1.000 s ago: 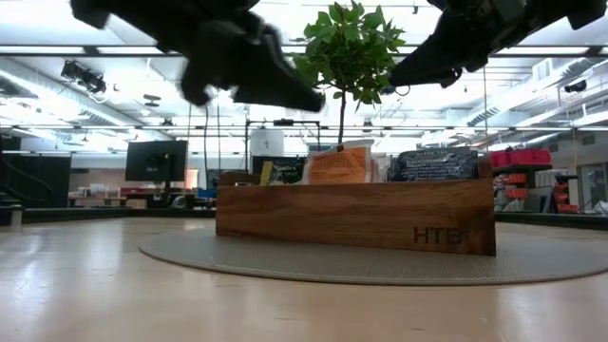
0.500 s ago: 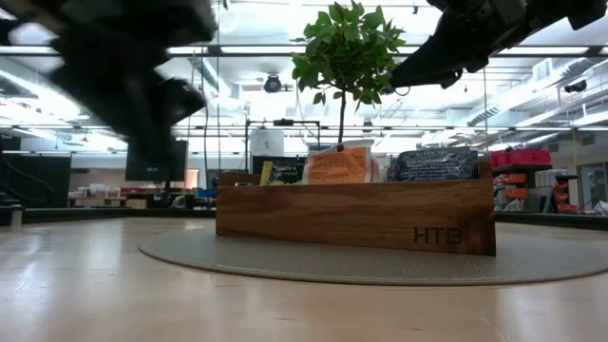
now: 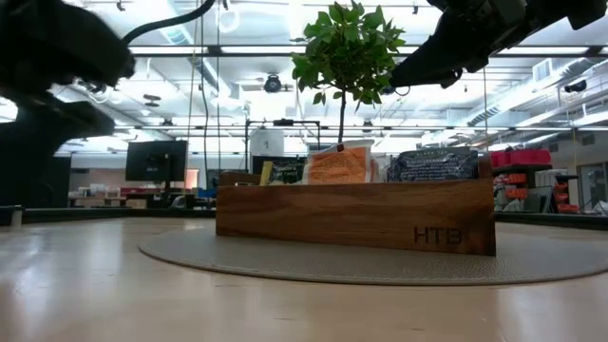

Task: Pick & Place Tea
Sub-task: Put the yellow tea bag into the left section of the wooden organizer

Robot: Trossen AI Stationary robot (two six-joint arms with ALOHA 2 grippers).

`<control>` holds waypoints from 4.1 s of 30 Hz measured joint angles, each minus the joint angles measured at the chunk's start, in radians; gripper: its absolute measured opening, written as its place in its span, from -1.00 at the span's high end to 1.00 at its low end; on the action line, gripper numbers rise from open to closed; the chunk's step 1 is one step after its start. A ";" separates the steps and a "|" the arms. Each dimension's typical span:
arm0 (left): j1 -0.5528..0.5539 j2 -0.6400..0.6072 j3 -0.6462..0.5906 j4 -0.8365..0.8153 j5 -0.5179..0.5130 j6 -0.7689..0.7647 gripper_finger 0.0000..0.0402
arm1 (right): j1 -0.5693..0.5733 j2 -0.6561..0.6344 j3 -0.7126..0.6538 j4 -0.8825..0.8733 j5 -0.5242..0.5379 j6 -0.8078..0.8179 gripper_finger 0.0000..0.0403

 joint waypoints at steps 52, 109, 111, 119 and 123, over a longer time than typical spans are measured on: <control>-0.081 0.145 -0.003 -0.085 0.010 0.156 0.59 | 0.000 0.001 0.000 -0.010 0.000 0.003 0.36; 0.218 0.212 0.344 0.164 -0.802 0.718 0.99 | 0.002 0.000 0.000 -0.025 0.080 0.065 0.36; 0.214 0.237 0.344 0.164 -0.816 0.747 0.99 | 0.002 0.000 0.000 -0.033 0.080 0.072 0.36; 0.206 0.326 0.344 0.231 -0.948 0.799 0.99 | 0.002 0.000 0.000 -0.047 0.106 0.076 0.36; 0.188 0.347 0.344 0.285 -0.948 0.824 0.99 | 0.002 0.000 0.000 -0.056 0.106 0.084 0.36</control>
